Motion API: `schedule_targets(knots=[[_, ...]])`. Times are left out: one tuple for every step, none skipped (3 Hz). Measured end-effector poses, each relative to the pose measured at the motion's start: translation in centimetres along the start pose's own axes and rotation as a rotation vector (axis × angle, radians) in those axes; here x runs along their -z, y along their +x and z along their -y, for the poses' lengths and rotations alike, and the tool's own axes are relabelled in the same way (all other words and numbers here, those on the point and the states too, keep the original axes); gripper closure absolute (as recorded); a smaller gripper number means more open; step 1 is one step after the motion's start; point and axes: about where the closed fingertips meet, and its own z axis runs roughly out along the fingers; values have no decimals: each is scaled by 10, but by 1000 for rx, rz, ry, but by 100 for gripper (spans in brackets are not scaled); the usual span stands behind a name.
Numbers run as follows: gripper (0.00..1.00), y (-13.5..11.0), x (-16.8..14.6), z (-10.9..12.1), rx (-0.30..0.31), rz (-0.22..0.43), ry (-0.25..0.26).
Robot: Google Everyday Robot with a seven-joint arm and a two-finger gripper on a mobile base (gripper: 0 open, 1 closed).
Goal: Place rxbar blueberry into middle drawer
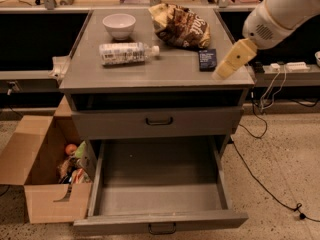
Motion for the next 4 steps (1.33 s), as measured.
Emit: schedule_targets(knots=[[0, -31, -66, 36, -115, 66, -69], [0, -30, -64, 34, -112, 64, -68], [0, -30, -76, 47, -174, 37, -50], [0, -36, -97, 74, -309, 49, -26]])
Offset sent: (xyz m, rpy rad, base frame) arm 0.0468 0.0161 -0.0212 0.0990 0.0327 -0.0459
